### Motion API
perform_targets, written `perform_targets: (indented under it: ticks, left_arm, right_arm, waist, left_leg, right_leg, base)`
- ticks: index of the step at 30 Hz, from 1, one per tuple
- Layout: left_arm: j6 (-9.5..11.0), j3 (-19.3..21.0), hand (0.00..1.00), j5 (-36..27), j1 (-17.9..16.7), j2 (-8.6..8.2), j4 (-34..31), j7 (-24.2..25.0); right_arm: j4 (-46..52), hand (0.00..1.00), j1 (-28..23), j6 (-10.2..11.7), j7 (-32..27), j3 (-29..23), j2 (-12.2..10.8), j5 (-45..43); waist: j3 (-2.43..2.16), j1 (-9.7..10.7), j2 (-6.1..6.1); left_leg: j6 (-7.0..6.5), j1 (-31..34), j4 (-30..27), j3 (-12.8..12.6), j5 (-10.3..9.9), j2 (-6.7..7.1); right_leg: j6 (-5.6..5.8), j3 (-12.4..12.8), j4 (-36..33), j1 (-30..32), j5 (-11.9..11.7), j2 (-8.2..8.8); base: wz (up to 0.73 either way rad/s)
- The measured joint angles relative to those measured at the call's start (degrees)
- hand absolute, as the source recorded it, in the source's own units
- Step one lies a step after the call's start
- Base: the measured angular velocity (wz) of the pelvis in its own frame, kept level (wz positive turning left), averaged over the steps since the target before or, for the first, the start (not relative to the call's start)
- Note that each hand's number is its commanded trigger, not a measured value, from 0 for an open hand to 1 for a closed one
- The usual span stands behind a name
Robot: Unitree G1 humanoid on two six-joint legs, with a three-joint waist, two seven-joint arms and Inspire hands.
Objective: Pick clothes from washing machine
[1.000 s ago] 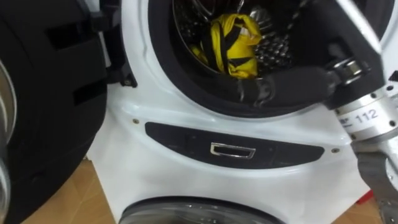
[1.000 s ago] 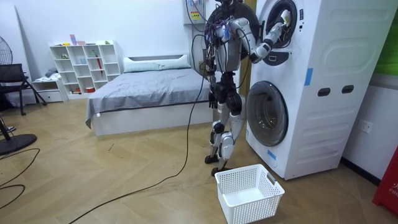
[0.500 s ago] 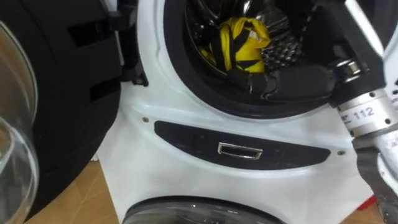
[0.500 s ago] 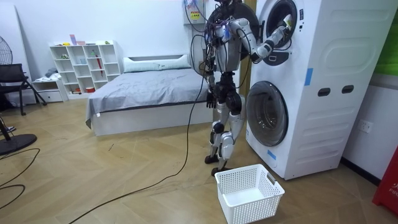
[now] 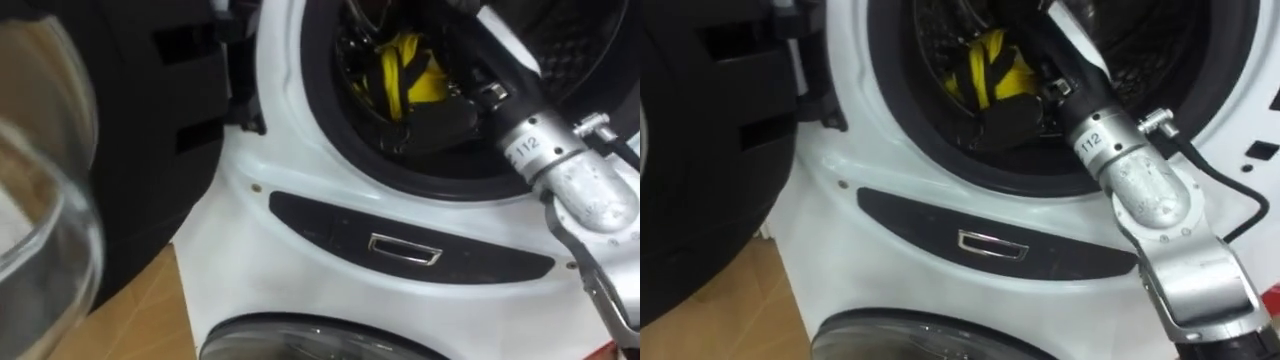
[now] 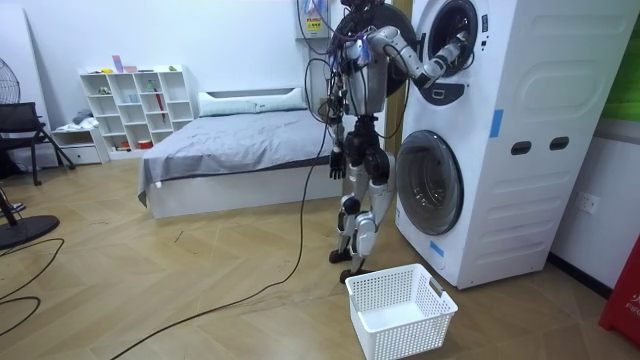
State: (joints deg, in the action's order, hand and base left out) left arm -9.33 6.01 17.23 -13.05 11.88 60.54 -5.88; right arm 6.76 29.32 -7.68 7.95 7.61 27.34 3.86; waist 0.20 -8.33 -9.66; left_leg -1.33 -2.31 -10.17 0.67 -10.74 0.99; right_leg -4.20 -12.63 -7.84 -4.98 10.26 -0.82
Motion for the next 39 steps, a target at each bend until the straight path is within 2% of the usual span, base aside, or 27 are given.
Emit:
perform_targets:
  ticks: [3,6,12,13,14,17,23,27,30,32,35,39]
  left_arm:
    - [-0.43,-0.01,0.00,-0.05,0.07,0.53,-0.04,0.08]
    - [-0.43,-0.05,0.00,-0.08,-0.13,0.65,-0.17,0.08]
    - [-0.41,-0.09,0.00,-0.08,-0.26,0.67,-0.17,0.08]
    - [-0.40,-0.07,0.00,-0.08,-0.26,0.67,-0.17,0.08]
    - [-0.38,0.01,0.00,-0.07,-0.26,0.67,-0.17,0.08]
    - [-0.01,0.76,0.00,-0.21,-0.28,0.63,-0.17,0.08]
    - [0.09,3.01,0.00,-0.23,-0.60,0.67,-0.18,-0.25]
    - [0.03,4.56,0.00,-0.27,-0.89,0.62,-0.30,-0.28]
    - [0.06,5.17,0.00,-0.27,-0.84,0.58,-0.80,-1.11]
    - [0.06,5.37,0.00,-0.28,-1.04,0.58,-0.80,-1.38]
    - [-0.05,6.46,0.00,-0.24,-1.06,0.51,-1.09,-1.28]
    - [-0.67,7.33,0.00,-0.17,-1.12,-0.02,-2.11,-1.12]
  right_arm:
    - [-2.49,0.00,1.61,-0.46,0.96,0.03,1.17,0.03]
    - [-3.98,0.00,2.52,-0.63,1.82,0.16,2.42,0.32]
    - [-4.22,0.00,2.74,-0.62,2.12,0.17,2.54,-0.13]
    - [-4.20,0.00,2.76,-0.61,2.12,0.17,2.69,-0.29]
    - [-4.18,0.00,2.76,-0.61,2.12,0.16,2.77,-0.29]
    - [-3.98,0.00,3.36,-0.60,2.21,0.15,3.55,-1.30]
    - [-3.51,0.00,4.88,-0.73,1.43,-1.23,5.95,-5.19]
    - [-3.65,0.00,5.84,-1.33,1.26,-2.69,9.67,-5.57]
    - [-3.61,0.00,5.85,-1.74,1.53,-2.67,9.73,-7.60]
    - [-3.62,0.00,5.84,-1.76,1.53,-2.68,9.74,-9.17]
    - [-3.75,0.00,5.46,-1.78,1.53,-2.71,9.74,-12.61]
    - [-3.57,0.00,5.00,-2.24,3.04,-2.78,9.77,-17.05]
  waist:
    - [0.12,0.08,-0.64]
    - [0.05,0.06,-0.81]
    - [0.05,0.01,-0.83]
    - [-0.06,0.02,-1.02]
    - [0.05,0.03,-0.87]
    - [-0.20,0.29,-1.25]
    - [-0.38,1.57,-1.50]
    - [-0.24,2.36,-1.29]
    - [-0.20,2.84,-1.19]
    - [-0.36,3.38,-1.36]
    - [-0.23,3.69,-1.17]
    - [-0.30,4.20,-1.13]
  left_leg:
    - [0.00,0.32,-0.54,0.66,0.00,0.48]
    - [0.00,0.42,-0.69,1.26,0.00,0.65]
    - [0.00,0.39,-0.83,1.50,0.00,0.67]
    - [0.00,0.40,-0.86,1.62,0.00,0.70]
    - [0.00,0.42,-0.87,1.63,0.00,0.71]
    - [-0.01,0.71,-1.17,1.50,0.00,0.75]
    - [-0.02,0.74,-1.18,1.85,0.00,0.73]
    - [-0.30,0.80,-1.10,1.76,-0.17,0.70]
    - [-0.48,0.90,-0.92,1.78,-0.29,0.75]
    - [-0.58,0.88,-0.95,1.80,-0.35,0.76]
    - [-0.71,0.89,-1.11,1.86,-0.44,0.77]
    - [-0.93,0.97,-1.08,1.88,-0.65,0.79]
  right_leg:
    - [0.02,-0.49,-0.10,-0.10,0.05,0.07]
    - [0.08,-0.65,-0.17,-0.20,0.09,0.07]
    - [0.07,-0.85,-0.32,-0.29,0.10,0.09]
    - [0.06,-0.85,-0.38,-0.29,0.11,0.10]
    - [0.06,-0.85,-0.35,-0.29,0.11,0.11]
    - [0.07,-1.03,-0.30,-0.07,0.11,0.20]
    - [0.14,-1.82,-0.65,-0.03,0.14,0.44]
    - [0.32,-1.62,-0.81,-0.12,0.25,0.60]
    - [0.48,-1.67,-0.82,0.01,0.31,0.69]
    - [0.57,-1.74,-0.94,-0.01,0.27,0.76]
    - [0.66,-1.83,-0.93,-0.05,0.21,0.80]
    - [0.78,-1.70,-0.94,0.02,0.13,0.82]
  base:
    - [0.11]
    - [0.09]
    - [0.01]
    - [0.00]
    - [0.00]
    - [0.00]
    - [0.06]
    - [0.00]
    - [0.03]
    - [0.02]
    - [0.02]
    - [0.01]
